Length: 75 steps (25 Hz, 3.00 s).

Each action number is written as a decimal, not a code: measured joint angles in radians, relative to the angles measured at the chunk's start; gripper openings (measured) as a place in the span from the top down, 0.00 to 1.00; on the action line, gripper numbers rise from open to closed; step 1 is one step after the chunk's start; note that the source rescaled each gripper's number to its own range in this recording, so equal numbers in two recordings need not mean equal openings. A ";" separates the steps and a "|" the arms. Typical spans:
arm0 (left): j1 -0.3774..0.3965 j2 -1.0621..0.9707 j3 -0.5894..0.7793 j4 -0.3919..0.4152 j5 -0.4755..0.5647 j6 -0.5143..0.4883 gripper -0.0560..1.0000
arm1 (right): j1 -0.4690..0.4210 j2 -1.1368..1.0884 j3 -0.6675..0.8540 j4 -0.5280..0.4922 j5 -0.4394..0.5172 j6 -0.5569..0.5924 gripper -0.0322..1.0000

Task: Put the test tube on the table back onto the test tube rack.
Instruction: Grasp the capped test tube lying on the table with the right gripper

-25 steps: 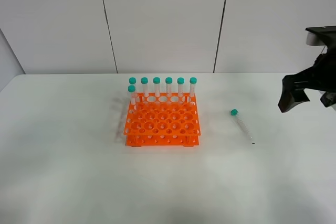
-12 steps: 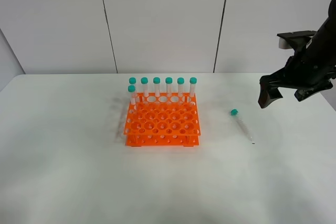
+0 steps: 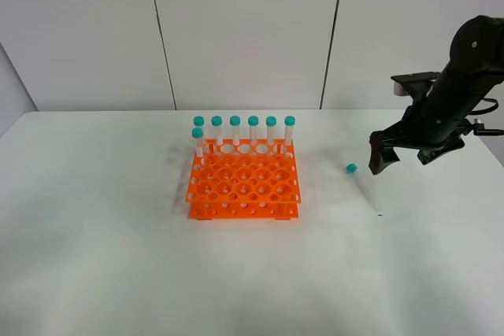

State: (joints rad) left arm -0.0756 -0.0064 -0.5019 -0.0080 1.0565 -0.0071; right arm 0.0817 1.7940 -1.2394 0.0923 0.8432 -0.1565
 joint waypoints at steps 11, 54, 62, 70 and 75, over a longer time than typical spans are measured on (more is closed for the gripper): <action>0.000 0.000 0.000 0.000 0.000 0.000 0.12 | 0.041 0.073 -0.005 0.013 -0.026 0.023 0.00; 0.000 0.000 0.000 0.000 0.000 0.000 0.12 | 0.035 0.328 -0.136 -0.024 -0.046 0.089 0.02; 0.000 0.000 0.000 0.000 0.000 0.000 0.12 | 0.035 0.341 -0.136 -0.024 -0.059 0.089 0.02; 0.000 0.000 0.000 0.000 0.000 0.000 0.12 | 0.035 0.342 -0.136 -0.024 -0.062 0.089 0.02; 0.000 0.000 0.000 0.000 0.000 0.000 0.12 | 0.027 0.342 -0.136 -0.023 -0.066 0.089 0.02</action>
State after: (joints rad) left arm -0.0756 -0.0064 -0.5019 -0.0080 1.0565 -0.0071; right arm 0.1089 2.1358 -1.3757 0.0691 0.7768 -0.0671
